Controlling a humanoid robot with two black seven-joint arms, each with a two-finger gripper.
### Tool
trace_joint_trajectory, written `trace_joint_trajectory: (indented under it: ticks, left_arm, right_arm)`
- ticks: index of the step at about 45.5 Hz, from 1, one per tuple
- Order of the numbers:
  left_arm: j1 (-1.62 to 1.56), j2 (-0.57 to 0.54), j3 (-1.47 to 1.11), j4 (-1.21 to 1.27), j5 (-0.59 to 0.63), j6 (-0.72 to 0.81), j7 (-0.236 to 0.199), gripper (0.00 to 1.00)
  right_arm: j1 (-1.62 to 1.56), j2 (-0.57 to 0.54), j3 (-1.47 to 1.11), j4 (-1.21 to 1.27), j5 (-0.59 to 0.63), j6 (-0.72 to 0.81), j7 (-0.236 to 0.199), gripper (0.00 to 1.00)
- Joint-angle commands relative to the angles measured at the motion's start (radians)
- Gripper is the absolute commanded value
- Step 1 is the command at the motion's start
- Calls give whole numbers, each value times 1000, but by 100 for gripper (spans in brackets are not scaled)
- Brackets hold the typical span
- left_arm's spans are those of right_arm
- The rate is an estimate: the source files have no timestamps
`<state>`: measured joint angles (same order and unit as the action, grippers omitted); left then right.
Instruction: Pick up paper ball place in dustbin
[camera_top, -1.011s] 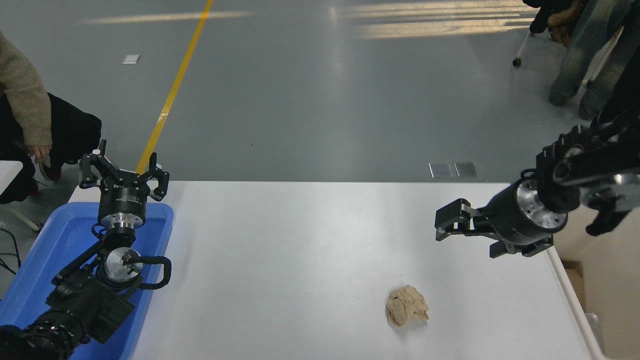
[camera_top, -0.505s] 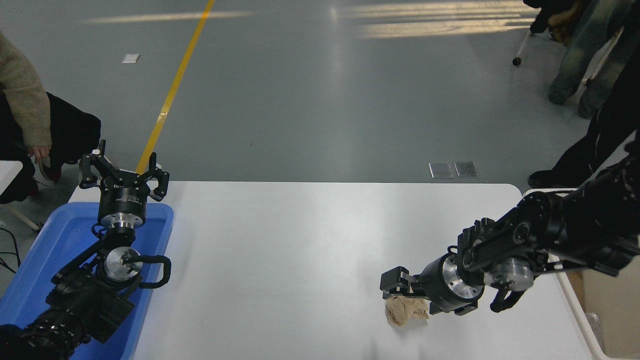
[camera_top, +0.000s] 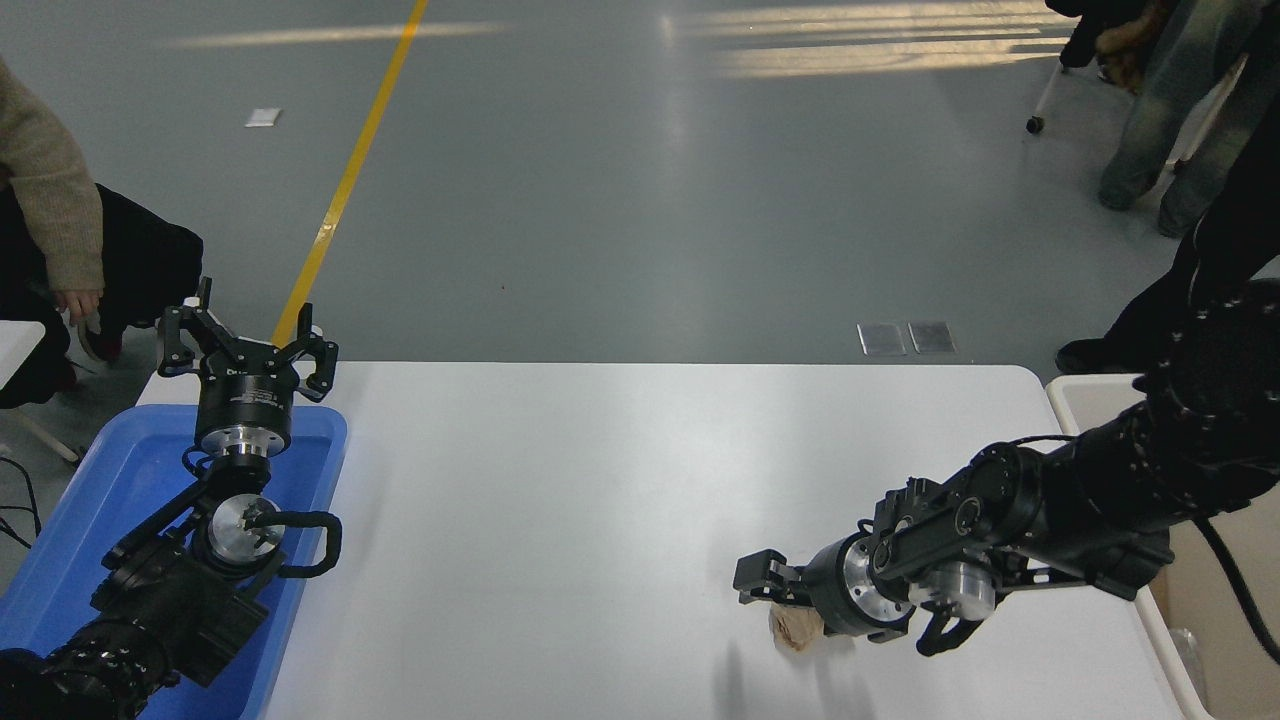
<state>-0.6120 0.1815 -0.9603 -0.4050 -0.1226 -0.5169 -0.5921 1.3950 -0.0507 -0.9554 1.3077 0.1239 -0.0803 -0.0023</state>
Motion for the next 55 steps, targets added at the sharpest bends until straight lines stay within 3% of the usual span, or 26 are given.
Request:
trace_joint_trajectory:
  ticks: [1, 9, 14, 17, 19, 20, 21, 27, 43, 55]
  left_arm:
    - [0, 1, 0, 0, 0, 0, 0, 99]
    - [0, 1, 0, 0, 0, 0, 0, 99]
    - [0, -1, 0, 0, 0, 0, 0, 99]
    - [0, -1, 0, 0, 0, 0, 0, 99]
    - [0, -1, 0, 0, 0, 0, 0, 99]
    - [0, -1, 0, 0, 0, 0, 0, 99]
    - [0, -1, 0, 0, 0, 0, 0, 99]
    - [0, -1, 0, 0, 0, 0, 0, 99]
    - [0, 1, 0, 0, 0, 0, 0, 99]
    - [0, -1, 0, 0, 0, 0, 0, 99]
  right_arm:
    - [-27, 19, -14, -45, -1, -9, -24, 100]
    - [-48, 41, -20, -68, -10, -21, -38, 94]
    - [-67, 51, -20, -99, -10, -21, -47, 68]
    - [-68, 51, -22, -110, -13, -18, -61, 43]
    - [-67, 51, -22, -113, -9, -16, -70, 22]
    - [-63, 51, -22, -113, -9, -13, -77, 6]
    - [-59, 51, -22, -113, -9, -12, -88, 0]
    - [-51, 51, -26, -113, -15, -21, -130, 0]
    - [16, 48, -42, -78, -23, -23, -130, 0]
    - [349, -170, -45, 255, -118, 66, -123, 0]
